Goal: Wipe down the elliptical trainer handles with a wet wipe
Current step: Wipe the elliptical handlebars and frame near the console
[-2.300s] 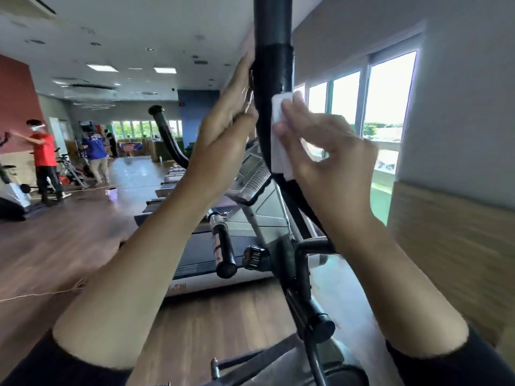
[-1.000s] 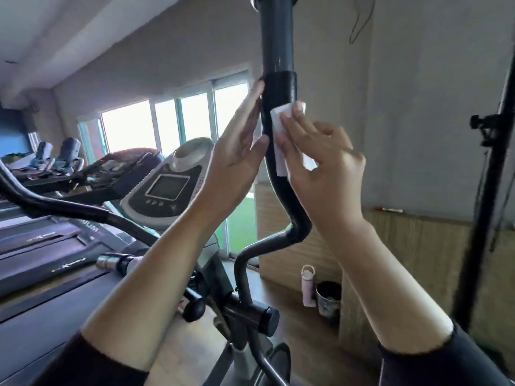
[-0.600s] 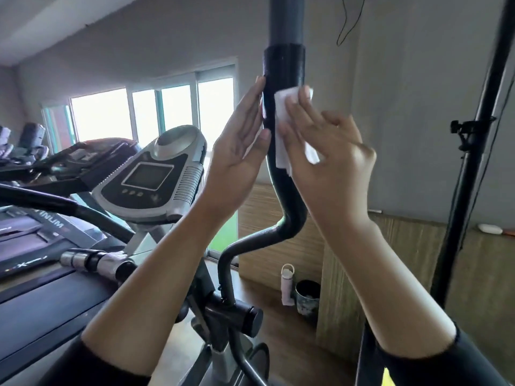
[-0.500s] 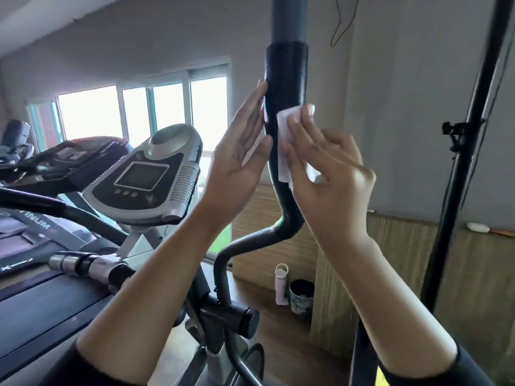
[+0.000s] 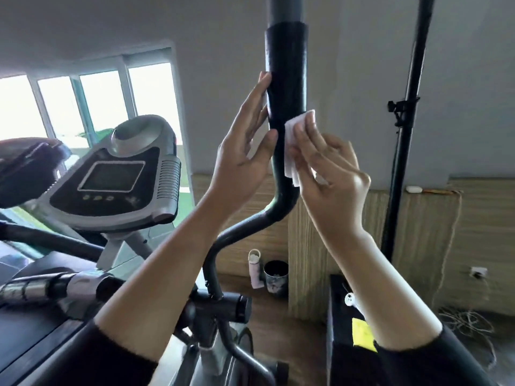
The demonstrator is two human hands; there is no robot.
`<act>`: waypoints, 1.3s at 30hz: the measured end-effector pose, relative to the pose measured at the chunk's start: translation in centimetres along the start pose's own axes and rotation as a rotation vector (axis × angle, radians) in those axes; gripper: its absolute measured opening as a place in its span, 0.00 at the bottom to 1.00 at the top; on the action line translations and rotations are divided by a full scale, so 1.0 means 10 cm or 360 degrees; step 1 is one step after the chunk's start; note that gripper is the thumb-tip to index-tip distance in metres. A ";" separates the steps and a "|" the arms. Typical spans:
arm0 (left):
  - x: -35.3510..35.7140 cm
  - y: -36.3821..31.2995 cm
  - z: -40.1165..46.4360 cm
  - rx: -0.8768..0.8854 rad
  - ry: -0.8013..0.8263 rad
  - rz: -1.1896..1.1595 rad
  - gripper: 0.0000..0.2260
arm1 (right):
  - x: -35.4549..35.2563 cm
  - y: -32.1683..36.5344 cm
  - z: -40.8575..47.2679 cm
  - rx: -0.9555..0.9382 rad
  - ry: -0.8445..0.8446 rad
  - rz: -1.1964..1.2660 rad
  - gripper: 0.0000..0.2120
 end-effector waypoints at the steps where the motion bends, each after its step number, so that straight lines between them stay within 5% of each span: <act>1: 0.00 0.00 0.00 0.0008 0.0004 -0.0010 0.26 | 0.00 0.02 0.01 0.0002 -0.0003 -0.0002 0.13; 39: 0.21 0.50 -0.50 0.0191 -0.0009 -0.0225 0.26 | 0.20 -0.50 -0.64 -0.0135 -0.0226 -0.0087 0.13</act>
Point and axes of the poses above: each hand's wrist, its own z-axis towards the middle knuckle, its own x-axis out of the palm, y = z × x, the point moved 8 cm from there along z, towards the middle knuckle, and after that the axes turned 14 degrees about x, right-handed, at the moved point
